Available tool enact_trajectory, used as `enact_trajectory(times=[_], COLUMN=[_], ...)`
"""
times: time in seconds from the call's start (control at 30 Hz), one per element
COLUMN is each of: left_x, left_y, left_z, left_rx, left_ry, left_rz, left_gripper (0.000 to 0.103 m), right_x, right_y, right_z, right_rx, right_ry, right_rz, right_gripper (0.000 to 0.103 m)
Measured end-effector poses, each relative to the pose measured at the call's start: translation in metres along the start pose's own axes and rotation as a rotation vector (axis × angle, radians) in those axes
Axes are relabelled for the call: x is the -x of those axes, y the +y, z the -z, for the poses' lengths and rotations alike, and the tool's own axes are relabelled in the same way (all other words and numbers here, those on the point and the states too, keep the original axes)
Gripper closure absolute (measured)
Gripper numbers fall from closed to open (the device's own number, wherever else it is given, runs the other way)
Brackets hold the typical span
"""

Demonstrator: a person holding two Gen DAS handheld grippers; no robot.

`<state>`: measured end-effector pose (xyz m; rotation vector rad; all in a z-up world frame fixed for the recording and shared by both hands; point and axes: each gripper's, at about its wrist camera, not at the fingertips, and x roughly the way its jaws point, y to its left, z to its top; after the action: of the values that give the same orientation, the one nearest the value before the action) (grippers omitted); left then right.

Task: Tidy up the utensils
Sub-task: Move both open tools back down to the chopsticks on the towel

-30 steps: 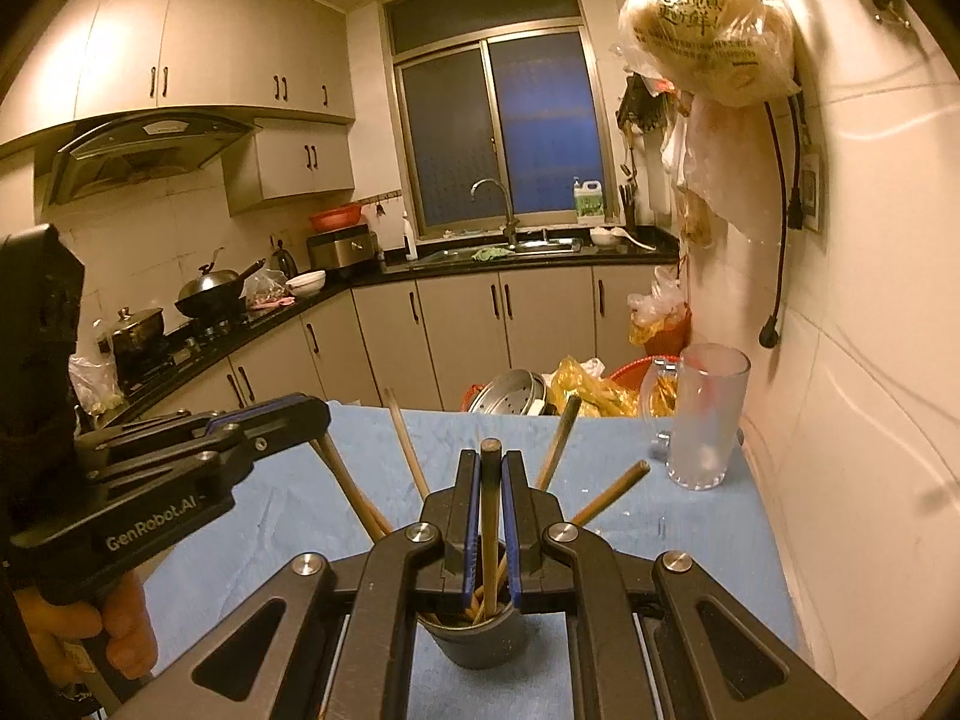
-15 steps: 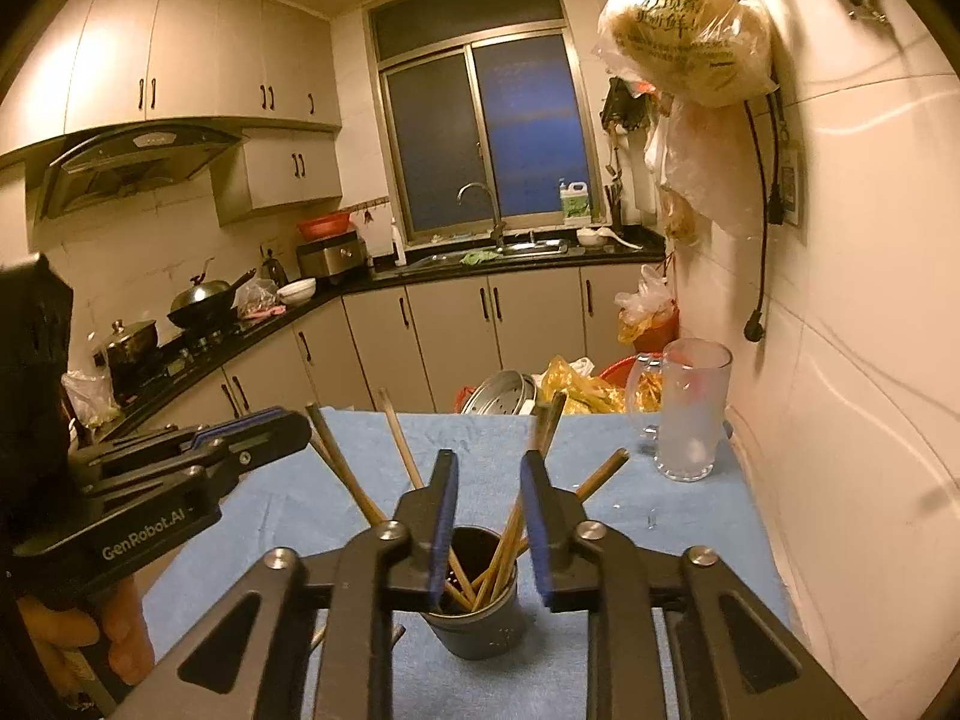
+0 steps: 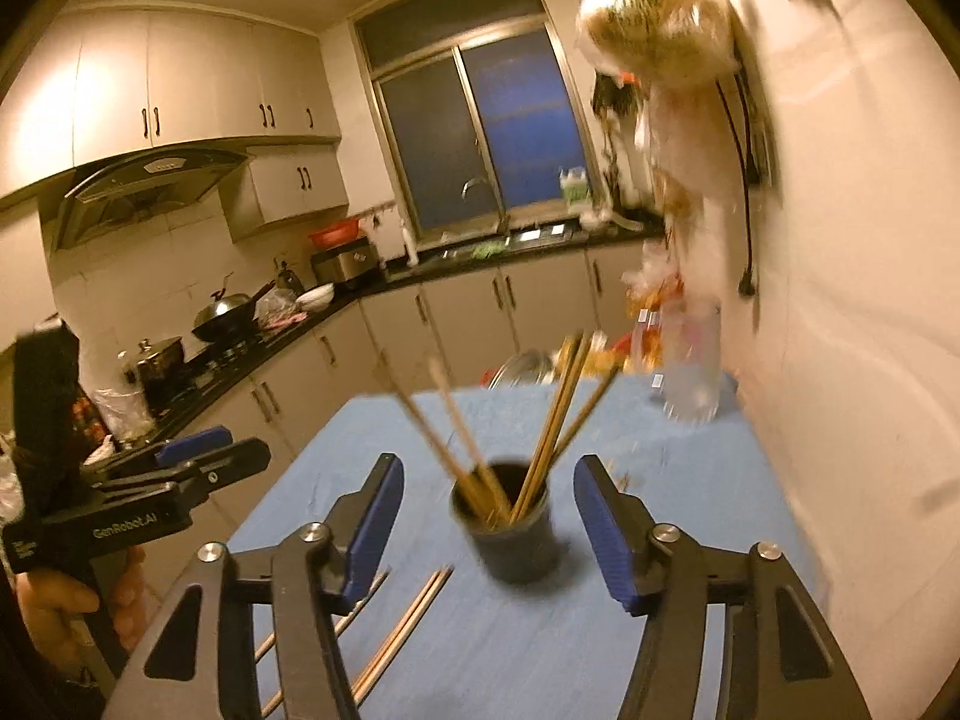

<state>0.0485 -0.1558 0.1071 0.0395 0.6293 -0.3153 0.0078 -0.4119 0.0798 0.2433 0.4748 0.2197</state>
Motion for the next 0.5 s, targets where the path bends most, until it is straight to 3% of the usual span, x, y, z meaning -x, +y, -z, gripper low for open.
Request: enact_trajectory(times=[0.27,0.5], left_x=[-0.016,-0.041], left_y=[0.041,0.052], left_z=[0.068,0.095], left_rx=[0.132,0.152], left_ry=[0.109,0.175], left_rz=[-0.052,-0.059], left_gripper=[0.033,0.033], right_x=[-0.015,-0.035], right_y=[-0.003,-0.007], right_z=[0.067,0.085], right_rx=[-0.087,-0.107], right_ry=[0.158,0.225], right_rz=[-0.077,-0.072], right_gripper=[0.039,0.039])
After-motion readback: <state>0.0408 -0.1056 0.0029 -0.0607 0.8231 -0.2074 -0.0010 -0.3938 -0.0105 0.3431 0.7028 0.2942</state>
